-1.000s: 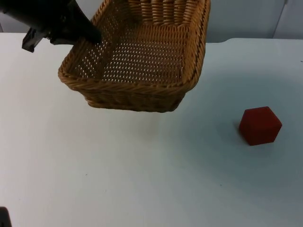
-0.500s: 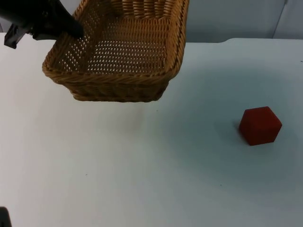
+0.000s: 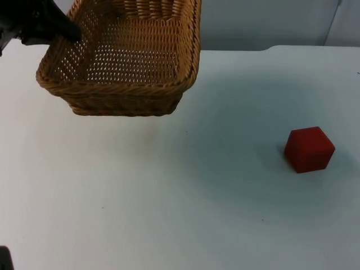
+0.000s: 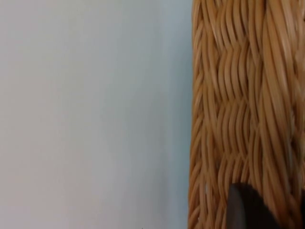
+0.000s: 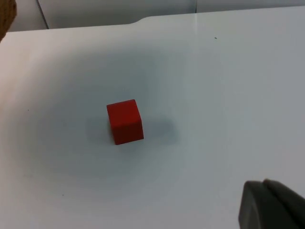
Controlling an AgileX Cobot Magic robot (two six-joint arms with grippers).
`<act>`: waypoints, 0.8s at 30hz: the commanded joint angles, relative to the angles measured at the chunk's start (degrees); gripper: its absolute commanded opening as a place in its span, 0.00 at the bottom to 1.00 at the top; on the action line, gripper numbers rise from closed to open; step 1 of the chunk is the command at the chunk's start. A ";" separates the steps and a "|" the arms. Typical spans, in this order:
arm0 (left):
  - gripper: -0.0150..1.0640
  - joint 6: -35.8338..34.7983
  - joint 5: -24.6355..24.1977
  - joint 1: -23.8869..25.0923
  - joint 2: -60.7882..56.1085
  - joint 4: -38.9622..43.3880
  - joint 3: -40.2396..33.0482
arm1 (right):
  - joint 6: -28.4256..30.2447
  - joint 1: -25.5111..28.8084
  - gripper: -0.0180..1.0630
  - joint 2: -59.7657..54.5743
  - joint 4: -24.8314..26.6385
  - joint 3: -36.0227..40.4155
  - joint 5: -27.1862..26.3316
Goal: Pick up the basket with the left hand and place the cube into the basket with the right hand.
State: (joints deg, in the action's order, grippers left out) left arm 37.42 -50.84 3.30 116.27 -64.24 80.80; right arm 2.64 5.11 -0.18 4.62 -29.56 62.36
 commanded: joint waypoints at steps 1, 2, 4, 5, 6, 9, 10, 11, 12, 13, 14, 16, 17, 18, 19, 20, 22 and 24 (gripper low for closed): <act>0.01 0.03 -0.92 -0.05 -0.99 -1.88 0.60 | 0.07 -0.01 0.01 0.18 0.14 0.26 -0.54; 0.01 0.03 -0.92 -0.05 -0.99 -1.88 0.60 | 0.07 -0.01 0.01 0.18 0.14 0.26 -0.54; 0.01 0.03 -0.92 -0.05 -0.99 -1.88 0.60 | 0.07 -0.01 0.01 0.18 0.14 0.26 -0.54; 0.01 0.03 -0.92 -0.05 -0.99 -1.88 0.60 | 0.07 -0.01 0.01 0.18 0.14 0.26 -0.54; 0.01 0.03 -0.92 -0.05 -0.99 -1.88 0.60 | 0.07 -0.01 0.01 0.18 0.14 0.26 -0.54; 0.01 0.03 -0.69 -0.05 -0.99 -1.88 0.60 | 0.07 -0.01 0.01 0.18 0.14 0.26 -0.54; 0.01 0.03 -0.69 -0.05 -0.99 -1.88 0.60 | 0.07 -0.01 0.01 0.18 0.14 0.26 -0.54; 0.01 0.03 -0.69 -0.05 -0.99 -1.88 0.60 | 0.07 -0.01 0.01 0.18 0.14 0.26 -0.54; 0.01 0.03 -0.69 -0.05 -0.99 -1.88 0.60 | 0.07 -0.01 0.01 0.18 0.14 0.26 -0.54; 0.01 0.03 -0.69 -0.05 -0.99 -1.88 0.60 | 0.07 -0.01 0.01 0.18 0.14 0.26 -0.54; 0.01 0.03 -0.35 -0.05 -0.99 -1.88 0.60 | 0.07 -0.01 0.01 0.18 0.14 0.26 -0.54; 0.01 0.03 -0.35 -0.05 -0.99 -1.88 0.60 | 0.07 -0.01 0.01 0.18 0.14 0.26 -0.54; 0.01 0.03 -0.35 -0.05 -0.99 -1.88 0.60 | 0.07 -0.01 0.01 0.18 0.14 0.26 -0.54; 0.01 0.03 -0.35 -0.05 -0.99 -1.88 0.60 | 0.07 -0.01 0.01 0.18 0.14 0.26 -0.54; 0.01 0.03 -0.35 -0.05 -0.99 -1.88 0.60 | 0.07 -0.01 0.01 0.18 0.14 0.26 -0.54; 0.01 0.03 -0.35 -0.05 -0.99 -1.88 0.60 | 0.07 -0.01 0.01 0.18 0.14 0.26 -0.54; 0.01 0.03 -0.35 -0.05 -0.99 -1.88 0.60 | 0.07 -0.01 0.01 0.18 0.14 0.26 -0.54; 0.01 0.03 -0.35 -0.05 -0.99 -1.88 0.60 | 0.07 -0.01 0.01 0.18 0.14 0.26 -0.54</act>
State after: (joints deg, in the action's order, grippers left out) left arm 37.42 -50.62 3.30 116.27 -64.24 80.80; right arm 2.64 5.11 -0.18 4.62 -29.56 62.36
